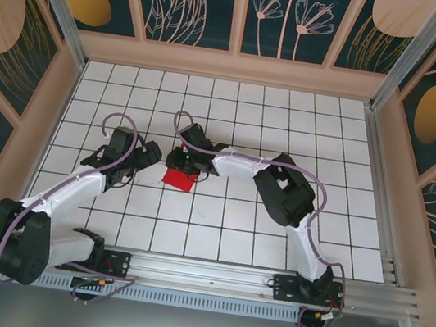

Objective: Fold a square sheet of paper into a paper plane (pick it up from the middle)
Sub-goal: Move the paper to the center of the table.

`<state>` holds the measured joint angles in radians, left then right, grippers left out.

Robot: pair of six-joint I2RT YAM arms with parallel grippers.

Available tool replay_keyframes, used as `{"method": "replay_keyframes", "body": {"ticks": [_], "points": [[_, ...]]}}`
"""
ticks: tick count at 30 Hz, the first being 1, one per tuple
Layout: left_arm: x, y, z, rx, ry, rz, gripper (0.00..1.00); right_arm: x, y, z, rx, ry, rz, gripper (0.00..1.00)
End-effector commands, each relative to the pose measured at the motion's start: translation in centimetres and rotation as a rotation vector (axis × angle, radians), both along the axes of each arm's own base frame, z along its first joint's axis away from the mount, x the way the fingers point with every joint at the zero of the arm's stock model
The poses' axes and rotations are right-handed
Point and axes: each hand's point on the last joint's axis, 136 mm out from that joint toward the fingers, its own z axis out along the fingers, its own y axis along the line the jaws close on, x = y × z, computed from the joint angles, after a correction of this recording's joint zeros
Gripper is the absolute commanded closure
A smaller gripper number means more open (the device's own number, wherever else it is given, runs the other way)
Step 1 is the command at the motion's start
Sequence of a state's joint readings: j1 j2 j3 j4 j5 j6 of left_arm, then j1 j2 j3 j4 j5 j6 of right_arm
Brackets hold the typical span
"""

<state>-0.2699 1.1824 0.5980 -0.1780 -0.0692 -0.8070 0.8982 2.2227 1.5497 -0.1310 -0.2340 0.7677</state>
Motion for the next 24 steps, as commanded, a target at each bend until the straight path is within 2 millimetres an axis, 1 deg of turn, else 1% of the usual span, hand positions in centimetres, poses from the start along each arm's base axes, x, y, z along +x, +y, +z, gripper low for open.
{"method": "replay_keyframes", "body": {"ticks": [1,4,7,10,13,16,19,20,22,24], "points": [[0.4,-0.2,0.8,-0.028,-0.039,0.0,0.01,-0.8,-1.5,-1.3,-0.071,0.029,0.052,0.68],[0.6,-0.7,1.1,-0.04,-0.047,-0.028,0.02,-2.3,-3.7,-2.9,-0.139,0.042,0.125,0.68],[0.9,-1.6,1.4,-0.06,-0.057,-0.077,0.02,-4.6,-6.1,-3.7,-0.191,0.019,0.251,0.67],[0.9,-2.8,1.2,-0.098,-0.053,-0.13,0.02,-7.2,-8.5,-3.7,-0.188,0.006,0.373,0.66],[1.2,-4.3,0.7,-0.145,-0.025,-0.2,0.04,-8.6,-10.4,-2.6,-0.168,-0.004,0.407,0.65],[1.4,-5.9,0.3,-0.204,-0.015,-0.265,0.09,-8.4,-10.9,-0.5,-0.108,-0.025,0.358,0.61],[1.5,-7.7,0.8,-0.278,-0.034,-0.331,0.15,-7.5,-10.4,2.3,-0.045,-0.049,0.278,0.56],[1.5,-8.3,1.2,-0.299,-0.044,-0.354,0.16,-7.2,-10.4,3.1,-0.03,-0.051,0.244,0.53],[1.4,-9.5,2.0,-0.335,-0.065,-0.396,0.2,-6.6,-11.0,4.2,0.004,-0.049,0.165,0.47],[1.1,-10.7,2.7,-0.361,-0.084,-0.439,0.24,-6.2,-12.2,4.8,0.013,-0.045,0.091,0.45]]}}
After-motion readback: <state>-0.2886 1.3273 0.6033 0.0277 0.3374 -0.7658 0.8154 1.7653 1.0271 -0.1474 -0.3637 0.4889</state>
